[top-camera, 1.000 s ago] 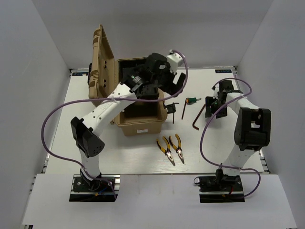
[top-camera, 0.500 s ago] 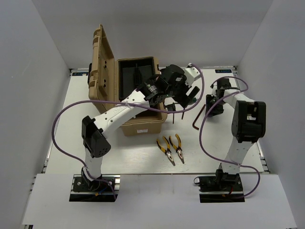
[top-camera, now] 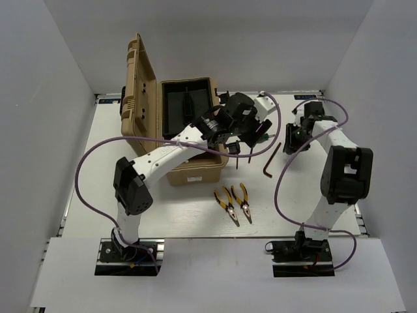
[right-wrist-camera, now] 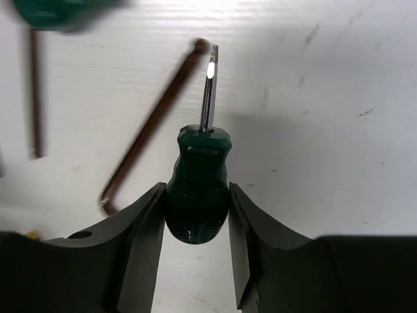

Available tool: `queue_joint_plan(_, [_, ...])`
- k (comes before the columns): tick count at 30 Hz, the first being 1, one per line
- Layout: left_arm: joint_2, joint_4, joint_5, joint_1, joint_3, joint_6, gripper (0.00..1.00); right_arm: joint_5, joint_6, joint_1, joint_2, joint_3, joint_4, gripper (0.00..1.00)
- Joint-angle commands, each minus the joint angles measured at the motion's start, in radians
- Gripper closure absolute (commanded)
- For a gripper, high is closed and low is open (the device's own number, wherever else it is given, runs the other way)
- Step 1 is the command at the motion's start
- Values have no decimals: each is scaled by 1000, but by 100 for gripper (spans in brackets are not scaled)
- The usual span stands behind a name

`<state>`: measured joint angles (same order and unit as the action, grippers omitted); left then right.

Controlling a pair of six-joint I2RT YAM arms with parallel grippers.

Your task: Sort the tools into containers

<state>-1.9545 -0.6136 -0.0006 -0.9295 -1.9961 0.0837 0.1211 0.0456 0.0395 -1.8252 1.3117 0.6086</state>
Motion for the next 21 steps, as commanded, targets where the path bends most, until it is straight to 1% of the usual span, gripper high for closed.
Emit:
queue_joint_plan(1, [195, 104, 57, -12, 19, 10, 29, 179, 56, -7, 161, 73, 22, 100])
queue_joint_plan(2, [259, 145, 77, -12, 46, 10, 28, 301, 60, -10, 161, 92, 34, 100])
queue_joint_plan(3, [293, 173, 95, -12, 69, 10, 27, 340, 62, -15, 152, 115, 46, 100])
queue_joint_plan(4, [328, 202, 125, -12, 95, 10, 27, 453, 72, -32, 139, 208, 101, 100])
queue_joint_plan(5, [362, 262, 135, -12, 153, 10, 27, 488, 74, -36, 127, 249, 120, 100])
queue_joint_plan(6, [393, 285, 136, -12, 178, 10, 27, 523, 74, -71, 106, 294, 137, 100])
queue_joint_plan(7, [454, 311, 145, -12, 207, -4, 26, 557, 74, -82, 45, 431, 176, 100])
queue_joint_plan(8, [483, 369, 145, -12, 270, -4, 26, 622, 66, -110, 21, 484, 216, 100])
queue_joint_plan(9, [512, 397, 145, -12, 298, -16, 26, 650, 53, -139, -29, 539, 247, 100])
queue_joint_plan(10, [564, 423, 134, -12, 327, -30, 26, 693, 47, -167, -87, 714, 266, 100])
queue_joint_plan(11, [587, 451, 134, -12, 379, -30, 26, 722, -5, -194, -153, 775, 273, 100])
queue_joint_plan(12, [609, 490, 113, -12, 397, -41, 26, 753, -30, -207, -205, 881, 264, 100])
queue_joint_plan(13, [627, 508, 103, -12, 428, -41, 26, 765, -68, -243, -219, 923, 240, 100])
queue_joint_plan(14, [661, 527, 70, -12, 440, -53, 26, 764, -149, -257, -207, 899, 65, 100])
queue_joint_plan(15, [673, 528, 56, -12, 451, -53, 26, 758, -170, -269, -201, 847, 10, 100])
queue_joint_plan(16, [687, 538, 44, -12, 468, -53, 26, 762, -182, -305, -218, 841, -24, 100])
queue_joint_plan(17, [700, 548, 22, -12, 468, -53, 26, 769, -237, -314, -235, 856, -121, 100])
queue_joint_plan(18, [712, 548, 22, -12, 477, -53, 26, 796, -259, -323, -249, 859, -157, 100])
queue_joint_plan(19, [712, 534, 8, -12, 468, -53, 26, 801, -283, -354, -273, 863, -217, 100])
queue_joint_plan(21, [712, 525, -4, -12, 468, -53, 26, 812, -302, -387, -292, 876, -277, 100])
